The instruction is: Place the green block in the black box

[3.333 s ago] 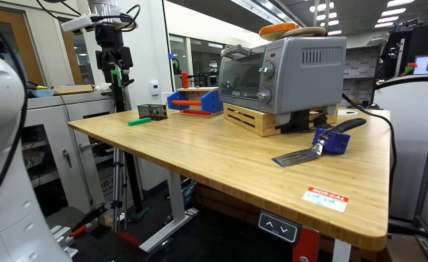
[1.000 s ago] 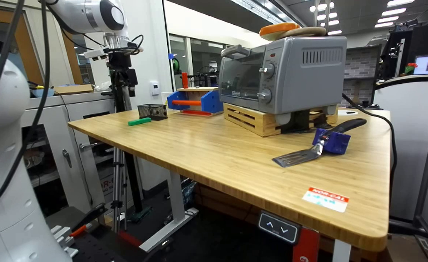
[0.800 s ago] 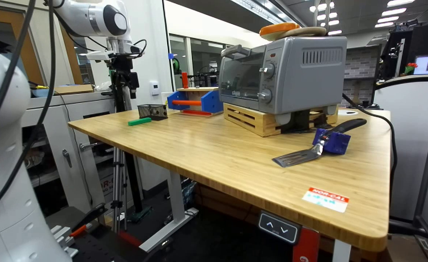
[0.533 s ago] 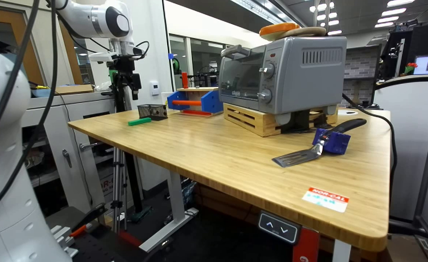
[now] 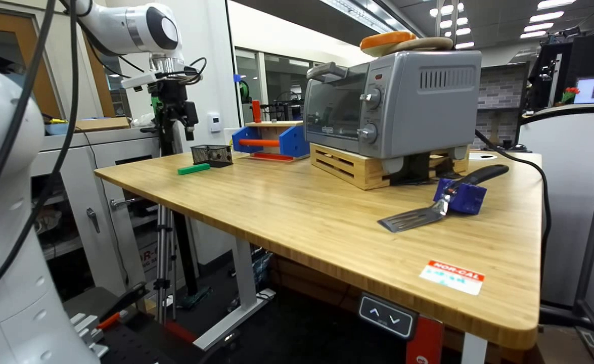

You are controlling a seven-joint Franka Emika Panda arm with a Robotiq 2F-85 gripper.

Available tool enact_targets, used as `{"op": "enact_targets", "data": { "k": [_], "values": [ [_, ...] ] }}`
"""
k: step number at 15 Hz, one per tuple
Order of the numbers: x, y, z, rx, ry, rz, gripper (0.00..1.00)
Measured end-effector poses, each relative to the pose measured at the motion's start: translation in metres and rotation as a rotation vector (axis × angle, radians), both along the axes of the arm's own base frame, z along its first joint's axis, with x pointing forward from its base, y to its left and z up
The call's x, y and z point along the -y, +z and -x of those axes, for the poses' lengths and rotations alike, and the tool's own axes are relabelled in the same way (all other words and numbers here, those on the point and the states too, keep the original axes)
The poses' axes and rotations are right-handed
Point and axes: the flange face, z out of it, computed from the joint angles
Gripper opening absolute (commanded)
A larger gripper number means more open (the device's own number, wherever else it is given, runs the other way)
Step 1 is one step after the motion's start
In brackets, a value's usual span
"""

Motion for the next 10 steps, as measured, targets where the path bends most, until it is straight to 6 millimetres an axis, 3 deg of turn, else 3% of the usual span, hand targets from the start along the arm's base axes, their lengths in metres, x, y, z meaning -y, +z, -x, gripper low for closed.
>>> {"op": "enact_targets", "data": {
  "k": [10],
  "values": [
    [-0.0051, 0.0007, 0.0034, -0.006, 0.001, 0.0, 1.0]
  ]
}}
